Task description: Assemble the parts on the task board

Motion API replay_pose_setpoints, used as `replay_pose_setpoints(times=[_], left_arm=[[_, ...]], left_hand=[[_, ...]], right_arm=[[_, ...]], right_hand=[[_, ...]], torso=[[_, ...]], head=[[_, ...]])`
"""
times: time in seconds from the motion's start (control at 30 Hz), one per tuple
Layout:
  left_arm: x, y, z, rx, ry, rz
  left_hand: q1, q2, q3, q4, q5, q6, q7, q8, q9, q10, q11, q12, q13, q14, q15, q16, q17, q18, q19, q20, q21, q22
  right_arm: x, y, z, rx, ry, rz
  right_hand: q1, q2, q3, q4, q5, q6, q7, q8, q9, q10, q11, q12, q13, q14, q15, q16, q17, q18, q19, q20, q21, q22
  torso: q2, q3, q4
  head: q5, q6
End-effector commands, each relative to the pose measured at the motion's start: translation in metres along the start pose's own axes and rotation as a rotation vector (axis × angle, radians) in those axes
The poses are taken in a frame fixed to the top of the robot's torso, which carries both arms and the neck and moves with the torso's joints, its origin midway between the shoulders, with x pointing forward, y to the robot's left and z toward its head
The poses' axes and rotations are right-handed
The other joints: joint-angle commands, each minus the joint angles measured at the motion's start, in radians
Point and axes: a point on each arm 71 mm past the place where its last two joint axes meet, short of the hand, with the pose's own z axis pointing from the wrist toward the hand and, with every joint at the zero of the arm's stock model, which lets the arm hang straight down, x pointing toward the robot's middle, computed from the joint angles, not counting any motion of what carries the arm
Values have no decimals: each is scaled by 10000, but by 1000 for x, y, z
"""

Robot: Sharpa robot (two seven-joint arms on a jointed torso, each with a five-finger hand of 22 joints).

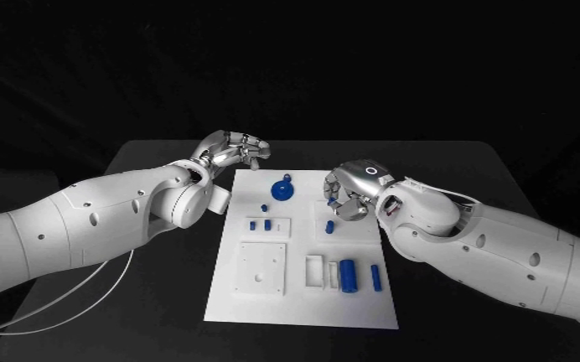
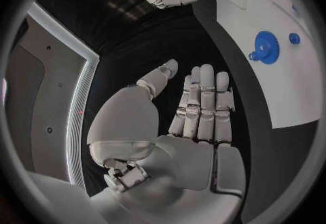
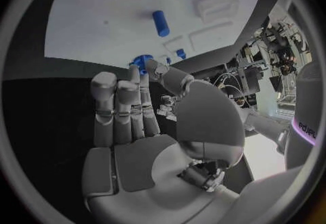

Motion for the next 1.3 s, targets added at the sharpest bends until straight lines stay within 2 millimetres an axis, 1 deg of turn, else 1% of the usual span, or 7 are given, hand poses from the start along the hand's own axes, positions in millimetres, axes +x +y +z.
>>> replay_pose_setpoints(times=[0.03,0.23,0.53,0.77,1.0,1.2,1.3], left_arm=[[1,-2,2,169,-12,-55],[3,-2,5,171,-25,-42],[5,-1,11,169,-134,-16],[7,0,16,168,-182,12],[11,-1,19,177,-132,-12],[15,-2,20,194,-53,-42],[16,-2,20,196,-30,-49]], left_hand=[[30,37,-11,-44,39,-75,16,-30,-14,-72,-6,9,-16,8,56,-69,18,206,-28,12,-53,14],[32,39,-11,-43,38,-72,15,-27,-14,-70,-7,11,-16,10,56,-70,22,207,-27,12,-54,17],[34,42,-12,-42,35,-66,14,-22,-12,-63,-10,17,-16,16,54,-70,30,208,-23,12,-56,22],[40,46,-11,-41,33,-61,11,-16,-11,-55,-13,22,-16,25,51,-67,40,211,-17,11,-56,29],[42,49,-12,-39,31,-58,10,-13,-11,-51,-15,26,-16,33,48,-65,49,212,-10,9,-55,35],[43,50,-13,-38,30,-57,10,-11,-11,-51,-16,26,-17,36,47,-65,56,213,-6,8,-55,40],[45,51,-13,-38,30,-57,10,-10,-11,-51,-16,26,-18,36,47,-65,58,214,-6,8,-56,42]], right_arm=[[0,14,3,-423,97,104],[0,39,9,-1042,128,101],[21,79,13,-2015,639,-102],[42,103,13,-2593,1037,-237],[58,114,15,-2749,1164,-324],[64,122,17,-2871,1209,-401],[66,122,17,-2864,1250,-446]], right_hand=[[103,21,37,20,-25,28,37,11,16,79,11,9,22,-97,-114,32,12,1182,67,-17,58,12],[103,30,38,26,-21,24,39,6,17,75,12,4,30,-99,-114,30,13,1182,67,-20,56,13],[99,50,31,30,-14,16,43,-3,18,69,14,-4,44,-101,-112,28,14,1182,68,-23,54,16],[99,71,22,21,-3,11,45,-11,19,63,16,-13,58,-103,-111,24,15,1182,67,-27,52,18],[98,91,10,6,2,7,47,-17,22,59,17,-20,74,-103,-110,20,14,1182,67,-31,49,21],[96,108,2,-6,-2,5,49,-21,25,57,17,-24,87,-102,-109,18,14,1182,69,-35,48,23],[96,112,-1,-11,-1,5,49,-22,26,57,17,-26,92,-101,-109,18,14,1182,69,-36,47,24]], torso=[[-3,-20,10],[0,-19,4],[-12,-67,18],[16,-47,10],[20,-53,15],[17,-35,12],[14,-39,11]], head=[[123,17],[333,44],[601,40],[734,-23],[888,-137],[1209,-327],[1289,-370]])
